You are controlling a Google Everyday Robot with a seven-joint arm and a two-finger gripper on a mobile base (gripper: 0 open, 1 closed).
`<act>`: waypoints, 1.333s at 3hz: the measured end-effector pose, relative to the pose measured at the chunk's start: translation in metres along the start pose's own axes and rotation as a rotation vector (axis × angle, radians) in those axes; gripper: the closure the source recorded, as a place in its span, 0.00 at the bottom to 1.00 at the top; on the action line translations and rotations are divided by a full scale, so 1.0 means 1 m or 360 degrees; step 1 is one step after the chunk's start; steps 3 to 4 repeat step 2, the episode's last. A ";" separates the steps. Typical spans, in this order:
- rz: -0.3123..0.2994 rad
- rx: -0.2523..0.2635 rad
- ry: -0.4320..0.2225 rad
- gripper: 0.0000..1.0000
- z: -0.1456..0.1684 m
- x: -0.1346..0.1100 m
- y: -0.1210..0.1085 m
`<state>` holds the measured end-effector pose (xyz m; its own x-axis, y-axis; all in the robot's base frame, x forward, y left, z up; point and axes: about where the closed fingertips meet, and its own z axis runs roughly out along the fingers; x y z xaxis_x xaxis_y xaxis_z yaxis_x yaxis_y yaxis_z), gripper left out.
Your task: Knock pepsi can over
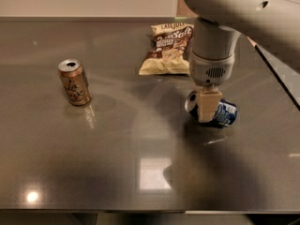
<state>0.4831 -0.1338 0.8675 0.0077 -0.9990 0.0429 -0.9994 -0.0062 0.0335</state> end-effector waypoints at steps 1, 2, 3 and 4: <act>-0.0005 -0.0009 -0.0013 0.00 0.003 0.000 0.003; -0.0005 -0.0009 -0.0014 0.00 0.003 0.000 0.003; -0.0005 -0.0009 -0.0014 0.00 0.003 0.000 0.003; -0.0005 -0.0009 -0.0014 0.00 0.003 0.000 0.003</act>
Offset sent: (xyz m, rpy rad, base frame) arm -0.0023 0.0000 -0.0025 0.0069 0.0051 0.0025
